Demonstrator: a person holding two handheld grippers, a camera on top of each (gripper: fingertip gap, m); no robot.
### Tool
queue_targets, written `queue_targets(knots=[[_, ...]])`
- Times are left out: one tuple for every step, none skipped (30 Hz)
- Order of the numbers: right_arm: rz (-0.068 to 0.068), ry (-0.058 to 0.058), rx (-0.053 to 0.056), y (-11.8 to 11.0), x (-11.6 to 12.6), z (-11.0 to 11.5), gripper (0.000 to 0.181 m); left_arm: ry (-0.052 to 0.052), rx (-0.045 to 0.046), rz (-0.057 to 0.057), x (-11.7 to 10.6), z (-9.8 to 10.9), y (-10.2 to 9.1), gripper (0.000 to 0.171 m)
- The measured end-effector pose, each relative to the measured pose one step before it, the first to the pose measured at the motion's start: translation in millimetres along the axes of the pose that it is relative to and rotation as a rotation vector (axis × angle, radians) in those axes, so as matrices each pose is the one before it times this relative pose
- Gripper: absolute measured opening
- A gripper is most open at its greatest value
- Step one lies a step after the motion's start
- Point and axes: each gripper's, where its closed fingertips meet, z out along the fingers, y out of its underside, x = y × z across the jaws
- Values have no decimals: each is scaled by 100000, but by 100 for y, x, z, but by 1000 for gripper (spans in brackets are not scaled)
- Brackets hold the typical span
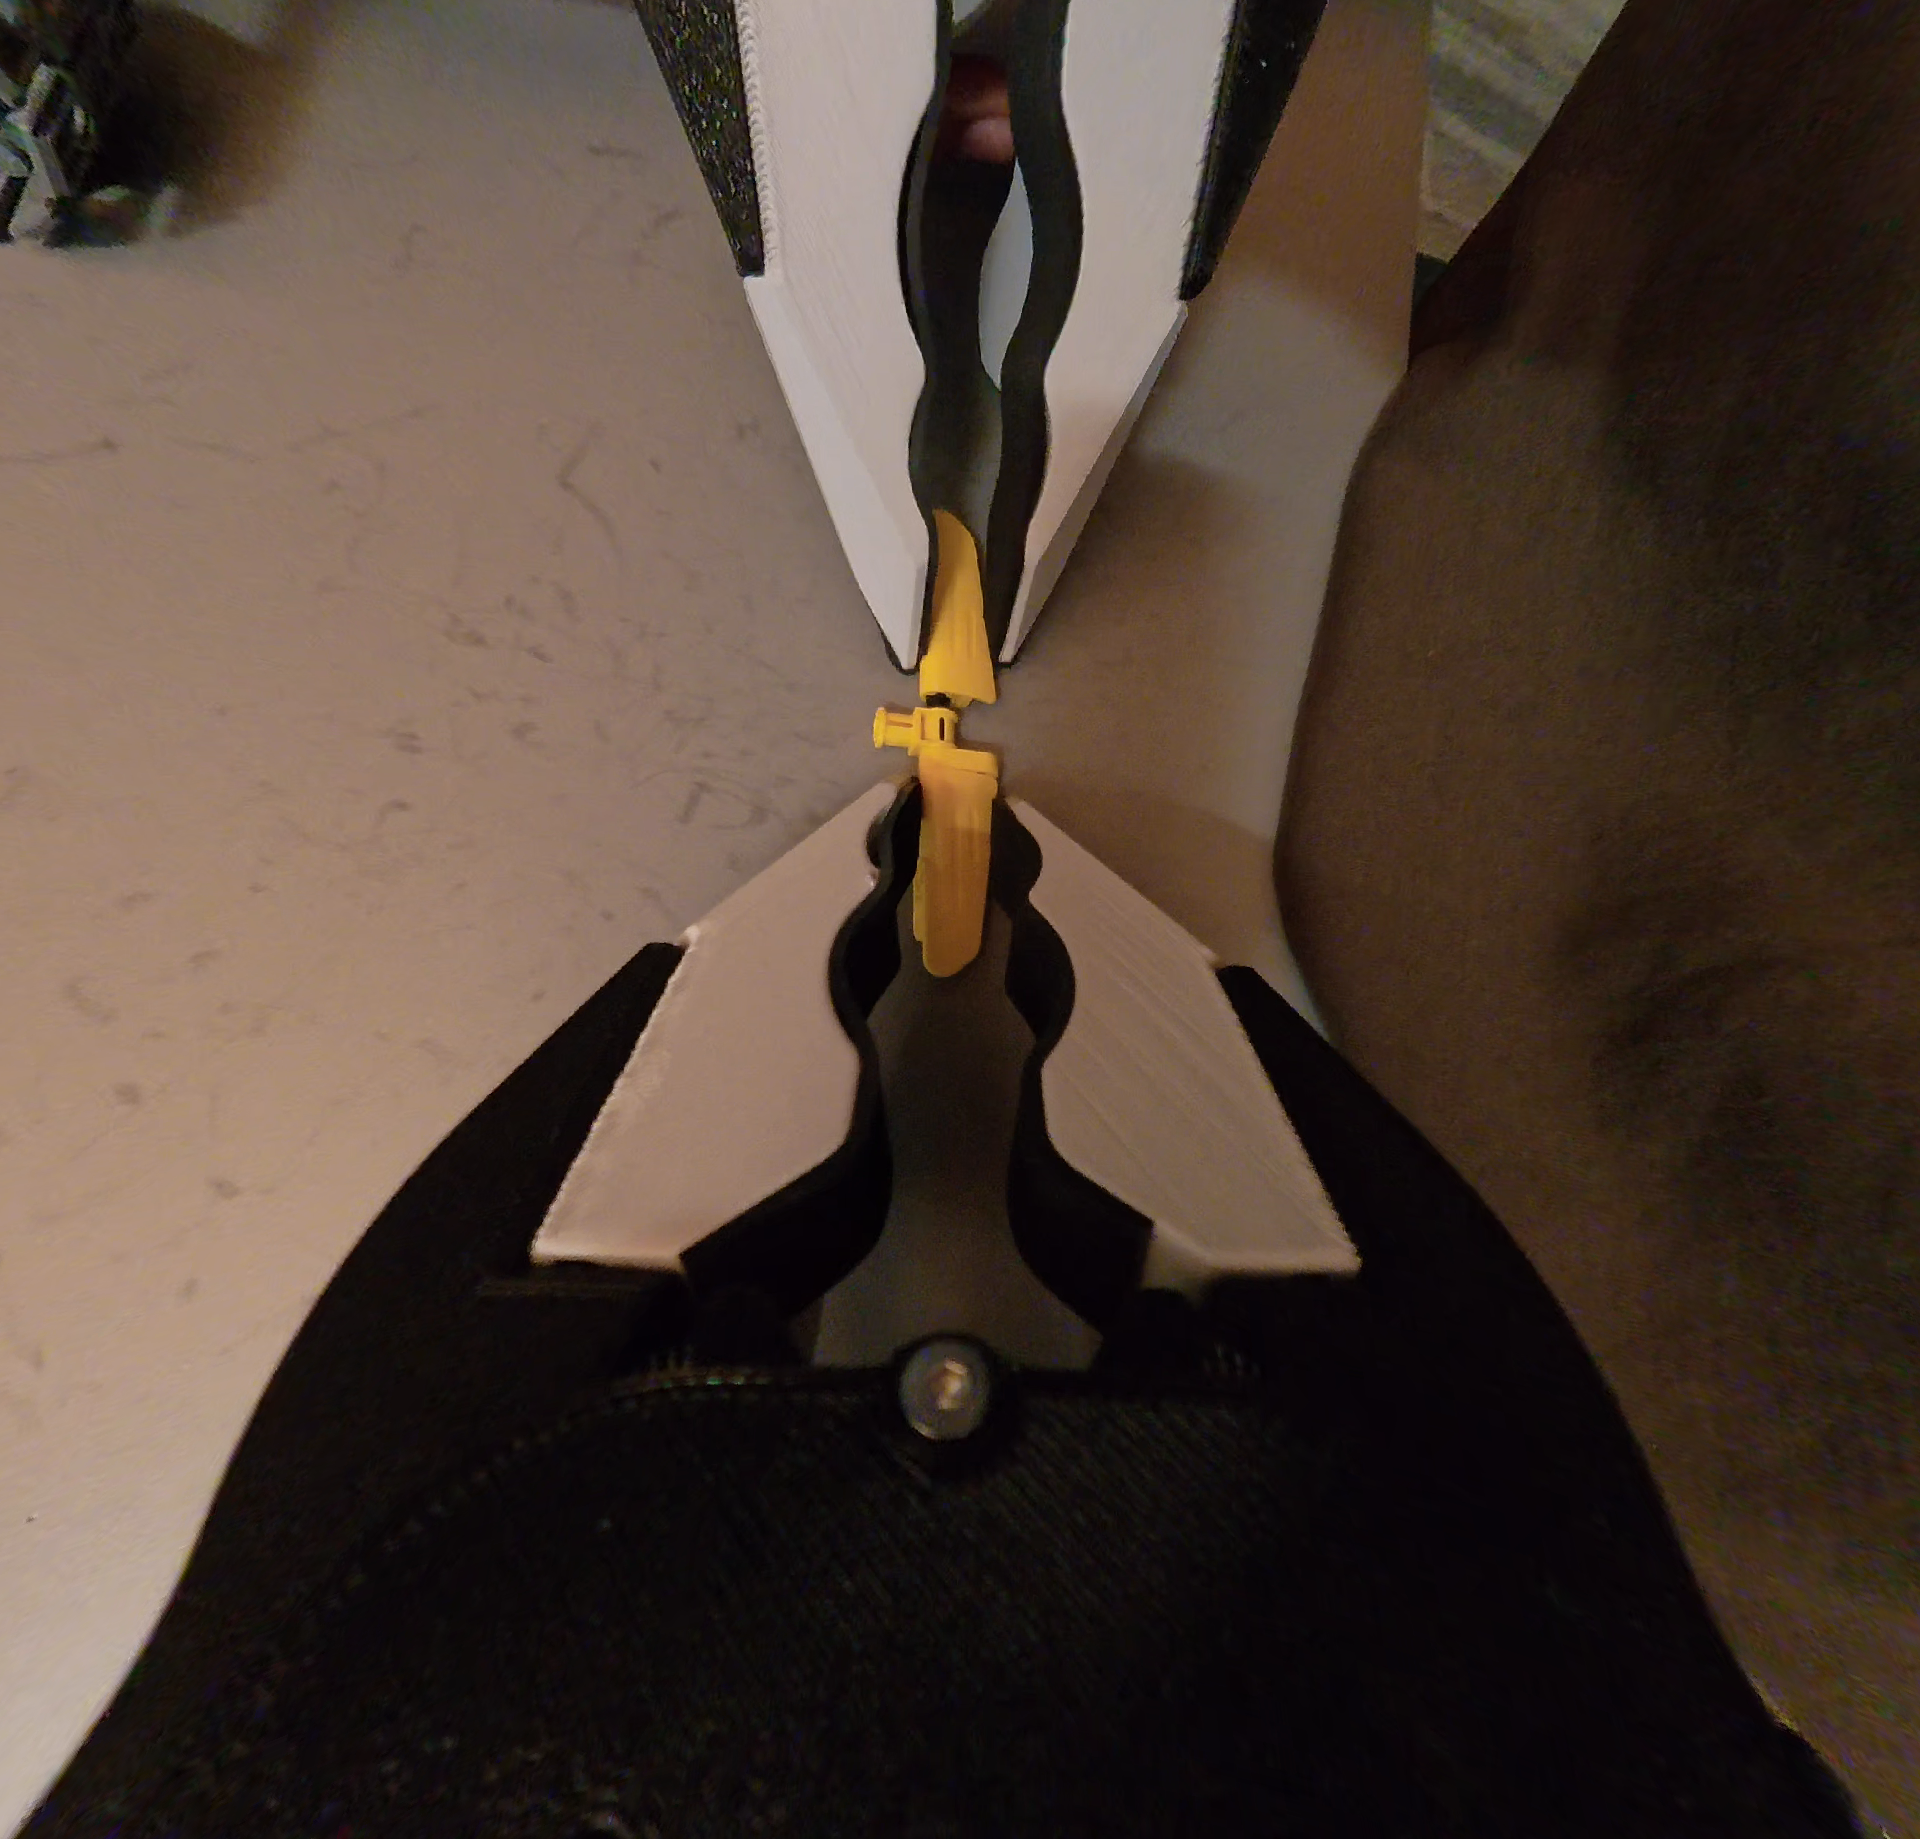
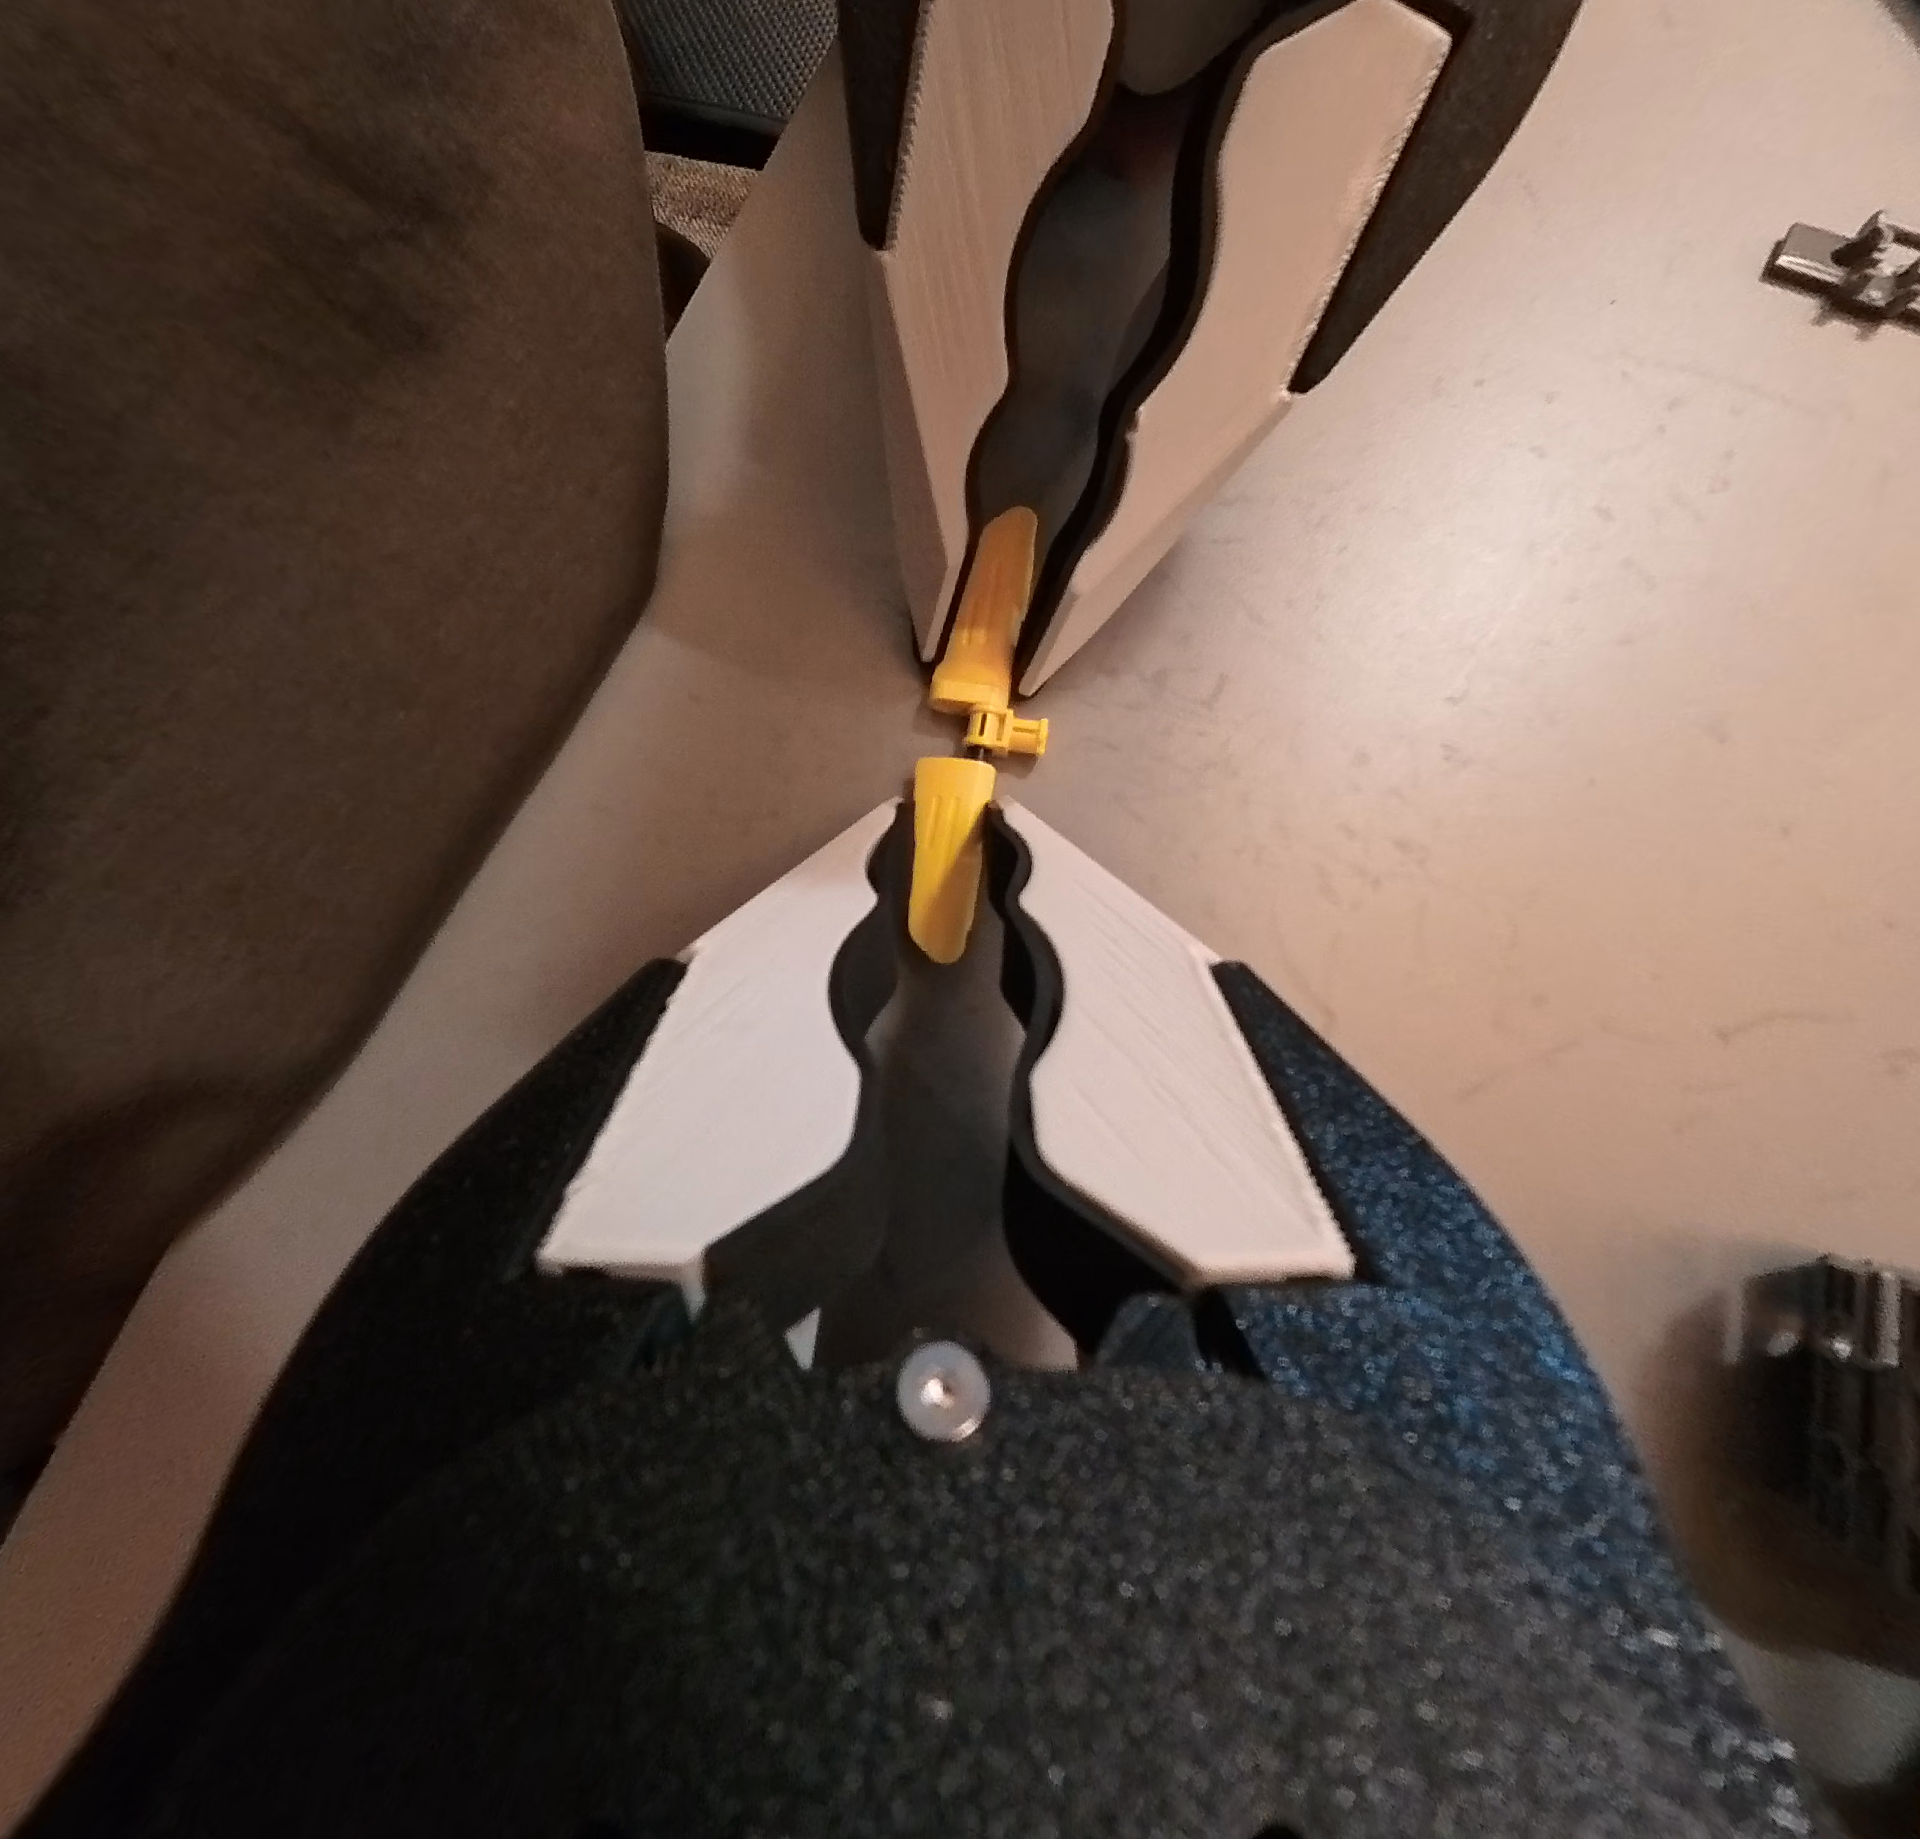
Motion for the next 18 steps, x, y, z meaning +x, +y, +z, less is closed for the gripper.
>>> queue_targets(knots=[[-205, 111, -145, -26, 7, 24, 11, 207, -11, -212, 0, 0, -2, 9], [-162, 84, -212, -29, -5, 19, 11, 74, -9, -89, -7, -2, 8, 9], [-209, 68, -222, -25, 5, 28, 11, -31, -8, 17, 2, 6, -2, 9], [78, -87, -197, -39, 3, 36, 11, -176, -8, 179, -7, -3, 1, 9], [32, -137, -122, -37, 9, 29, 11, -331, -13, 369, 8, 2, 3, 9], [-92, -122, 26, -37, 8, 34, 11, -262, -4, 243, -10, -1, 4, 9], [61, -124, 238, -53, 21, 33, 11, -115, 3, 13, -10, 6, -3, 10], [512, -179, 441, -54, 7, 45, 11, 23, -10, -56, 7, -1, 1, 9], [594, 2, 685, -75, 15, 49, 11, 110, -2, -155, -11, -4, 3, 9], [261, 335, 696, -93, 16, 89, 11, 56, -3, -91, -1, 15, -6, 9], [45, 551, 366, -84, 20, 94, 11, 11, -4, -40, -2, 4, -6, 9], [97, 488, 129, -67, 10, 80, 11, -71, 0, 74, -2, 2, 3, 9], [1, 480, 301, -49, -7, 79, 12, -282, 12, 330, -3, -5, -2, 9], [-395, 582, -6, -22, 2, 33, 12, -391, 14, 444, 8, 5, 2, 9], [-493, 670, -219, 25, 1, 0, 12, -211, 15, 292, 6, -8, 14, 10], [-33, 758, -32, 42, -9, -19, 13, 535, -10, -368, 13, -11, 35, 10], [1114, 796, 159, 37, -9, -19, 14, 1086, -44, -1122, 2, -21, 18, 10], [1674, 1082, 212, 27, 3, -42, 14, 867, 22, -967, 4, -18, 10, 10]])
